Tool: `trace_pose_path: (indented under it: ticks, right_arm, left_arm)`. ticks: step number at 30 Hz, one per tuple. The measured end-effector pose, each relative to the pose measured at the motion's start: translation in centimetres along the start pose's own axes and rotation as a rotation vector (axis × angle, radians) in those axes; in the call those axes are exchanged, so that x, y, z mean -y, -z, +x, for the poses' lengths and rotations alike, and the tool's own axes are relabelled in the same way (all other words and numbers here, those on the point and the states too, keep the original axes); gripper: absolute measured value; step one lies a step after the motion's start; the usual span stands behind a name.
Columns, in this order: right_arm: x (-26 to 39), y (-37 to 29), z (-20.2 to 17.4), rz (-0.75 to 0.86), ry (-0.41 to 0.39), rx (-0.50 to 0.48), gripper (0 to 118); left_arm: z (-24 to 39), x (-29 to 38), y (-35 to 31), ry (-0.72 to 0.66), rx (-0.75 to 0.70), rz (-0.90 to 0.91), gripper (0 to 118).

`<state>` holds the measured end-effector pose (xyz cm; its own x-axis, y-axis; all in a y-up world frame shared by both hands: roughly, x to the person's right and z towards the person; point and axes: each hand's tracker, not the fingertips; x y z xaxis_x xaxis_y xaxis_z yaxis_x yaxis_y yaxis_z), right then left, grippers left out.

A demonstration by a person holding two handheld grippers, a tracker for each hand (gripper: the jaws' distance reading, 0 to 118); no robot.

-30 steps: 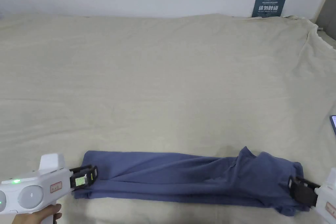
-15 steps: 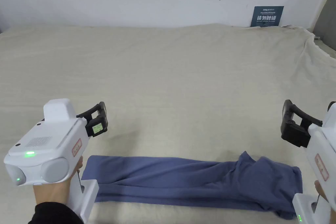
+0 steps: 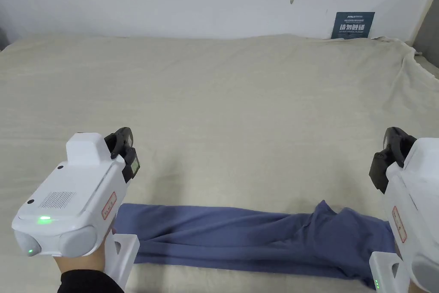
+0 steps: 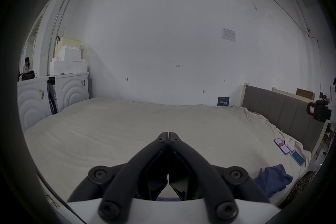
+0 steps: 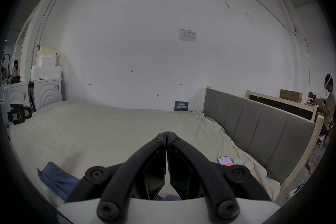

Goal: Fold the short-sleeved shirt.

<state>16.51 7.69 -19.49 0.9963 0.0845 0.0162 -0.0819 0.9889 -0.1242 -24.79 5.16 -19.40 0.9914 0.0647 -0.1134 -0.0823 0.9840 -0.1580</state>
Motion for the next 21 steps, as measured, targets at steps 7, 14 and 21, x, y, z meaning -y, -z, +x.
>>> trace_pose_path:
  ticks: [7,14,21]
  right_arm:
    - [-0.2,0.3,-0.2,-0.001,0.001,-0.011,0]
    - [-0.3,0.8,-0.4,-0.005,-0.002,-0.011,0]
    - [0.0,1.6,-0.7,-0.025,-0.010,-0.007,0]
  left_arm:
    - [-1.7,0.0,0.8,-0.040,0.016,-0.066,0]
    - [-4.8,0.1,2.7,-0.141,0.100,-0.216,0]
    - [-10.6,1.7,5.9,-0.295,0.209,-0.448,0]
